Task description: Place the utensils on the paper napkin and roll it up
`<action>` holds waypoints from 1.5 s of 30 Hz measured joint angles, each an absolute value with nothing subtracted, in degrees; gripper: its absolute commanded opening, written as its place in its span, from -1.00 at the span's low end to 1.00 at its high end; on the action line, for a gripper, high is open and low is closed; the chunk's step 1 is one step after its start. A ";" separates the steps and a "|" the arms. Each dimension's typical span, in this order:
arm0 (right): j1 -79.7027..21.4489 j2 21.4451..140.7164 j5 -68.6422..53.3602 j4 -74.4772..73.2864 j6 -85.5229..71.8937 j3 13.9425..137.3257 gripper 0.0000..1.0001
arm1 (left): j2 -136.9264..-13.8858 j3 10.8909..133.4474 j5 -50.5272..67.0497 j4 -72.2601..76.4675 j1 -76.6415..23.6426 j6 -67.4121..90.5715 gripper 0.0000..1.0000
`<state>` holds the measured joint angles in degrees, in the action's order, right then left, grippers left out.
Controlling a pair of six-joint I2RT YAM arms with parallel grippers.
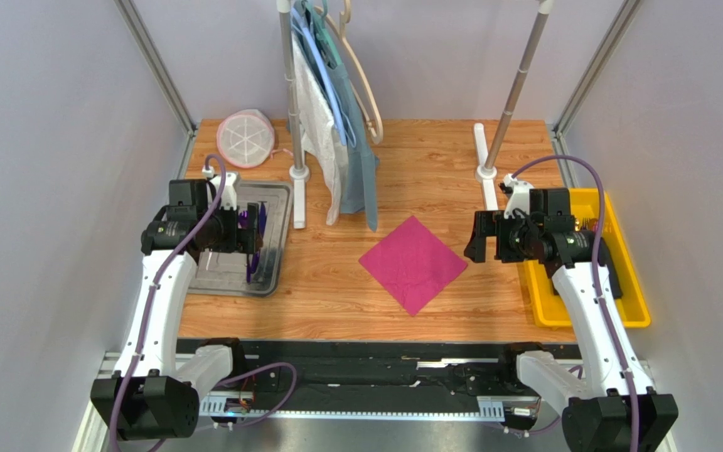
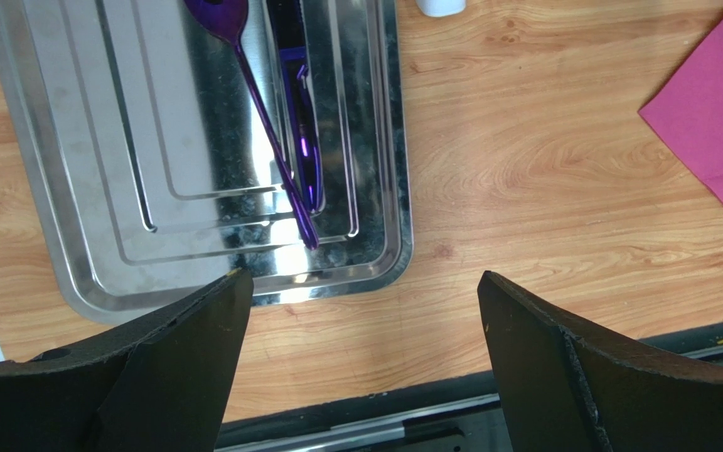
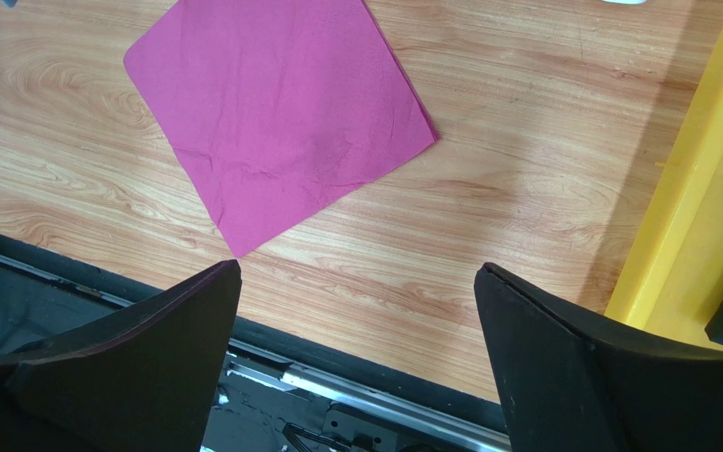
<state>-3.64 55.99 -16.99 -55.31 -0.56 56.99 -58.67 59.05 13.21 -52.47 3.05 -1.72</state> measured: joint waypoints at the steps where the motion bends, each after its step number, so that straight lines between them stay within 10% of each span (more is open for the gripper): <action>1: -3.60 56.10 -17.04 -55.29 -0.56 56.99 1.00 | -58.67 59.05 12.73 -52.45 3.05 -1.80 0.98; 9: -3.60 58.61 -17.19 -54.81 -0.21 56.99 1.00 | -64.03 61.30 12.16 -51.62 3.05 -2.94 0.91; 22: -0.56 62.54 -18.74 -53.87 -0.54 57.52 1.00 | -83.96 63.61 15.14 -44.49 3.05 -2.70 -0.12; 45: -0.56 67.42 -23.09 -52.56 -4.91 57.82 1.00 | -102.56 69.23 8.08 -37.52 2.02 -6.79 -0.20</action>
<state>-0.56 67.42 -23.09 -52.56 -4.91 57.82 -102.56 69.23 8.08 -37.52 2.02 -6.79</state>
